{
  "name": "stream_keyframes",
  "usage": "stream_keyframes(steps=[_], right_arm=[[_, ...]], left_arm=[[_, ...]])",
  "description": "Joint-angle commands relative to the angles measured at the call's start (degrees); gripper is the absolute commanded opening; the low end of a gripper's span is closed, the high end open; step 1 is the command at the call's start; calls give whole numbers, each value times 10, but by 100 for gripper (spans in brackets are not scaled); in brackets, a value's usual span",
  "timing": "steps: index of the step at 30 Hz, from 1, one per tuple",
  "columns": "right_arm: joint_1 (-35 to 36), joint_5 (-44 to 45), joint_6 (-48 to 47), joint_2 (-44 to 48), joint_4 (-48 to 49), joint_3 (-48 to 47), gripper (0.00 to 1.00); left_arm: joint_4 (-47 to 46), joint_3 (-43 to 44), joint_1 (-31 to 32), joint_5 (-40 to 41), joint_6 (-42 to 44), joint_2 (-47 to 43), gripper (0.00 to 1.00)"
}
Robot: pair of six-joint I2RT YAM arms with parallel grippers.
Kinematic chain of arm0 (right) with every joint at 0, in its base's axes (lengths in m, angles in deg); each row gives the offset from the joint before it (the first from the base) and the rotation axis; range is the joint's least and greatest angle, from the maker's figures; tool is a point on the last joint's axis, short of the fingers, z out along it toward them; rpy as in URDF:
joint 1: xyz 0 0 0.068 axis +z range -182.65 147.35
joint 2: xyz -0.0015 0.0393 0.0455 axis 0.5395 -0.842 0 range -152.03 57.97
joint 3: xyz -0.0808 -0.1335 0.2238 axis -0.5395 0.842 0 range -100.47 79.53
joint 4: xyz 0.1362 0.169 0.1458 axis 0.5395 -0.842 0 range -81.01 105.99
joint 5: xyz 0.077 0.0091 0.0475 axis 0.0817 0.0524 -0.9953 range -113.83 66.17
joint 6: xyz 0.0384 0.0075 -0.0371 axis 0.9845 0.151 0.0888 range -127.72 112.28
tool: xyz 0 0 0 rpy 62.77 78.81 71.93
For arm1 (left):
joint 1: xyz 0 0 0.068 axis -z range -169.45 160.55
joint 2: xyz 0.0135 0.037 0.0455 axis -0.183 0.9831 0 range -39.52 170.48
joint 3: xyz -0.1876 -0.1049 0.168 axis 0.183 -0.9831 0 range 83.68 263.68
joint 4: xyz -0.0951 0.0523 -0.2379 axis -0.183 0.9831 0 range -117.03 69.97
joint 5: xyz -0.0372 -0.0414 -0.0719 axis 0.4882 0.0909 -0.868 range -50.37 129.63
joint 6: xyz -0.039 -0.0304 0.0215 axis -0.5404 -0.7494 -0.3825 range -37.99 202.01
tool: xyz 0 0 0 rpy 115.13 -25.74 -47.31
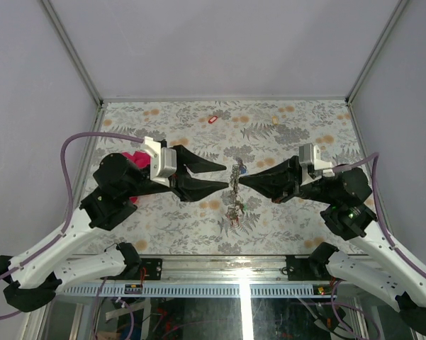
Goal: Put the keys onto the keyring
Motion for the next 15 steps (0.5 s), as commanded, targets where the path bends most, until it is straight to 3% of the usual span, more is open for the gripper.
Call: stream_keyframes(steps=[1,15], right_arm=[[-1,-22,-57,14,83,-1,3],[-1,-39,-67,13,98,-3,3]], left_arm=[[-59,-11,0,-11,-25,0,41],[-63,-3,0,-51,-32,31,34]])
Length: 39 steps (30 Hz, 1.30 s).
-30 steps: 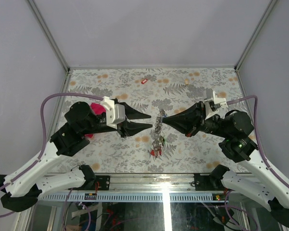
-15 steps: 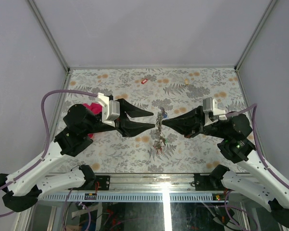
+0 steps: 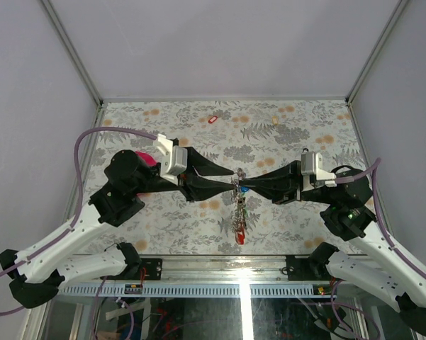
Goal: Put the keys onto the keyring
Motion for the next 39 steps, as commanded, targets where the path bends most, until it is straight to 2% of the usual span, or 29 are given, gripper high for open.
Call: stream_keyframes(steps=[1,10,21,24,29,33,35,37,39], right_arm=[[-1,-8,-7,9,71,-13,3],[-1,-15,2,5,71,-19,3],[-1,-18,12,5,74,-22,3],[-1,-18,14,6,74,-21,3],[-1,-18,17,8,73,-20,3],[-1,-18,15,10,70,-18,3],[-1,-16,12,11,66,-18,4],[-1,-13,6,14,46,-21,6],[-1,-6,-11,18,13,-28,16]], left_arm=[[-38,4,0,-24,-11,4,33],[-39,4,0,-33,-12,10,22],[-37,6,0,-40,-14,21,23],[-36,8,0,-45,-14,25,16],[-34,8,1,-49,-15,30,14],[-30,14,0,-54,-15,31,1],[-21,18,0,-58,-12,32,0],[6,31,0,-58,3,34,0],[54,49,1,-53,28,39,0]])
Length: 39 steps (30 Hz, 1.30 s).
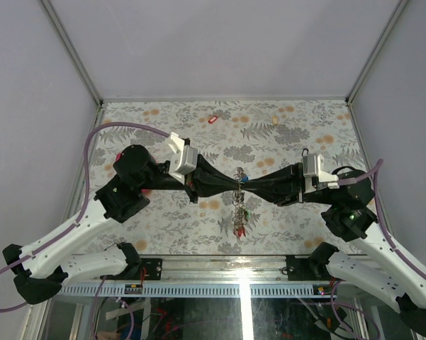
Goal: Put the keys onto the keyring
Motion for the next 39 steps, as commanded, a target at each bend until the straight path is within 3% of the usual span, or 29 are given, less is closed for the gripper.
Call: stream_keyframes(steps=[1,2,4,13,17,24,29,39], right_arm=[[0,17,-32,19,-10,-33,23],[0,23,-43,24,-30,-37,32],[0,36,-65,36,-71,-45,38],[0,139,-140,30,-323,-112,42],[0,149,-155,4,-381,-123,44],[0,143,-156,-8,-338,-76,44],[0,132,-161,-16,-284,-32,44],[0,89,-115,-31,-93,48,41]], left_arm=[[77,51,0,-1,48,13,0],[107,63,0,-1,65,18,0],[165,89,0,5,96,26,0],[448,230,1,90,236,98,0],[531,283,0,130,264,131,0],[661,367,3,196,296,191,0],[687,381,30,266,296,206,0],[723,404,64,295,302,233,0]])
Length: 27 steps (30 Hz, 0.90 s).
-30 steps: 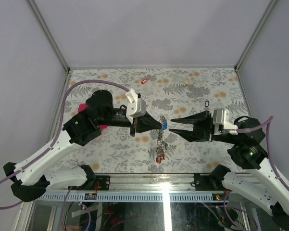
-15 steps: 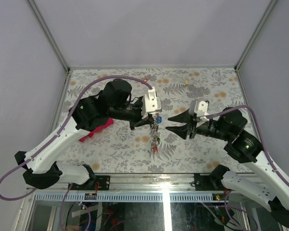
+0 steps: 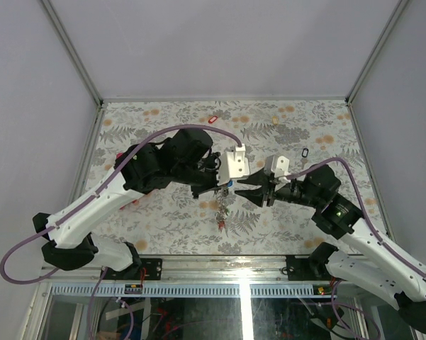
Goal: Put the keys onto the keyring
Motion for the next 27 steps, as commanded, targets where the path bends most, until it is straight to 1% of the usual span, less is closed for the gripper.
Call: stream_keyframes(steps=[1,13,27], right_arm=[[0,-35,28,-14,128,1,40],[0,-85,73,-57,192,12,29],[0,-106,90,-82,215,21,28]], left_arm=[[3,26,12,24,10,6,0],[5,29,22,36,14,14,0],[5,29,24,35,14,11,0]])
